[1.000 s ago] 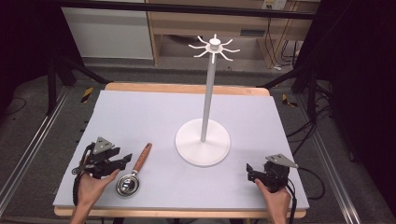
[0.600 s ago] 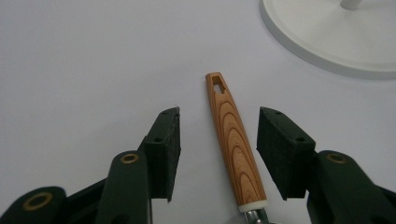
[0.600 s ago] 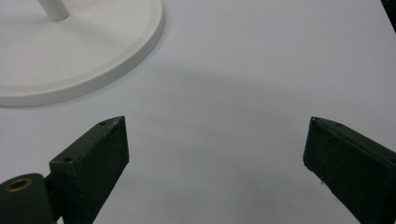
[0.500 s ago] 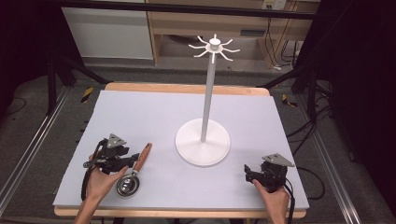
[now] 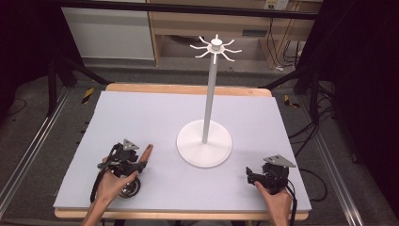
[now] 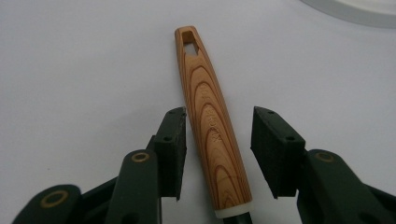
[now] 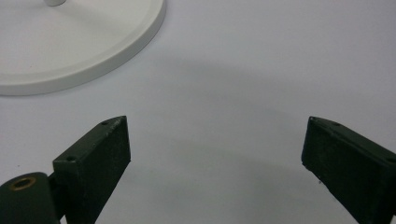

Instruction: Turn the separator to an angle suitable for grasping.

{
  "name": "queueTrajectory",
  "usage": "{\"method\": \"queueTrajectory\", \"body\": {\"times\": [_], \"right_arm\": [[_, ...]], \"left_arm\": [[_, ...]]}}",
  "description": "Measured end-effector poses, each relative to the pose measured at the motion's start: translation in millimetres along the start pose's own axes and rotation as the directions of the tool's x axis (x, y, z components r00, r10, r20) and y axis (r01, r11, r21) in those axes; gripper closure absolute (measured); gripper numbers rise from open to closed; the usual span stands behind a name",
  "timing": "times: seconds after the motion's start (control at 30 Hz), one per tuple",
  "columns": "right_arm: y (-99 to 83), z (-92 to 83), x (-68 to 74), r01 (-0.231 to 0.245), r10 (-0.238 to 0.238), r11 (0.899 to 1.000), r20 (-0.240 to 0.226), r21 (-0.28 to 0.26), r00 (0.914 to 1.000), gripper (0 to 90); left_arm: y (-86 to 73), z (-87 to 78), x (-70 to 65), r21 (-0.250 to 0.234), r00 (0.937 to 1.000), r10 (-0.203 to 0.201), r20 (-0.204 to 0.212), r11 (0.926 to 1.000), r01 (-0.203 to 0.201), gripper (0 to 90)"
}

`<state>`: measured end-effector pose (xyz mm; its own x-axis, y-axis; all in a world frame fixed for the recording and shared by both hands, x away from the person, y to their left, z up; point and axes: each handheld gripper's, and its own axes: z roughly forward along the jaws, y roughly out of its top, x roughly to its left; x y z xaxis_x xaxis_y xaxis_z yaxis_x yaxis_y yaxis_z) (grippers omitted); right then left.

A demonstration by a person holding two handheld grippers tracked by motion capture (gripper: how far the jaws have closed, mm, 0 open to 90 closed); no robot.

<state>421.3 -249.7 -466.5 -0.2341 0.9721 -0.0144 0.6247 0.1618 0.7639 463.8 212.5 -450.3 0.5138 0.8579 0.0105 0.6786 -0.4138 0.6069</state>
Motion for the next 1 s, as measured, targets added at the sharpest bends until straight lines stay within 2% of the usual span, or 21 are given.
{"method": "queueTrajectory", "body": {"times": [0.1, 0.2, 0.23, 0.47, 0.67, 0.73, 0.77, 0.83, 0.87, 0.9, 1.0], "right_arm": [[0.0, 0.3, -0.5, 0.003, -0.003, 1.000, -0.001, 0.001, 1.0000, 8.6], [0.0, 0.3, -0.8, 0.003, -0.003, 1.000, -0.004, 0.003, 1.0000, 8.7], [0.0, 0.1, -0.1, -0.010, 0.010, 1.000, -0.004, 0.006, 0.9999, 8.7], [-0.4, 1.3, -1.5, 0.003, -0.003, 1.000, -0.002, 0.012, 1.0000, 8.8], [-0.4, 0.7, -2.2, -0.005, 0.005, 1.000, -0.004, 0.012, 1.0000, 8.8], [-0.4, 0.8, -2.1, -0.004, 0.004, 1.000, -0.003, 0.012, 1.0000, 8.8], [-0.5, 1.2, -2.0, -0.003, 0.003, 1.000, -0.003, 0.014, 1.0000, 8.8], [-0.7, 1.3, -2.1, -0.001, 0.001, 1.000, -0.004, 0.016, 1.0000, 8.8], [-0.8, 1.5, -2.3, -0.001, 0.001, 1.000, -0.002, 0.017, 1.0000, 8.8], [-0.8, 1.5, -2.3, -0.001, 0.001, 1.000, -0.002, 0.017, 1.0000, 8.8], [-1.1, 1.5, -2.5, -0.005, 0.005, 1.000, -0.003, 0.018, 1.0000, 8.8]], "left_arm": [[-0.6, 2.4, -0.2, 0.015, 1.0000, -0.001, 0.001, 0.9999, 0.001, 57.7], [-2.3, 7.1, 0.8, 0.039, 0.9998, -0.020, 0.000, 0.9991, 0.019, 61.1], [-2.4, 8.2, 1.1, 0.040, 0.9997, -0.025, -0.001, 0.9989, 0.025, 62.3], [-3.2, 11.2, 0.4, 0.049, 0.9992, -0.039, 0.006, 0.9980, 0.039, 61.5], [0.3, 12.3, -2.9, 0.078, 0.9996, -0.019, -0.023, 0.9967, 0.021, 63.8], [0.4, 12.1, -1.7, 0.078, 0.9996, -0.016, -0.022, 0.9968, 0.018, 66.0], [-0.3, 11.9, 0.9, 0.073, 0.9998, -0.022, -0.002, 0.9971, 0.022, 68.3], [-0.7, 11.2, 2.4, 0.078, 0.9999, -0.013, 0.007, 0.9969, 0.013, 68.3], [-1.2, 9.5, 4.2, 0.089, 0.9999, 0.010, 0.013, 0.9960, -0.011, 68.4], [-1.2, 9.5, 4.2, 0.089, 0.9999, 0.010, 0.013, 0.9960, -0.011, 68.3], [-4.3, 6.4, 8.4, 0.096, 0.9983, 0.057, 0.015, 0.9937, -0.058, 68.1]]}}
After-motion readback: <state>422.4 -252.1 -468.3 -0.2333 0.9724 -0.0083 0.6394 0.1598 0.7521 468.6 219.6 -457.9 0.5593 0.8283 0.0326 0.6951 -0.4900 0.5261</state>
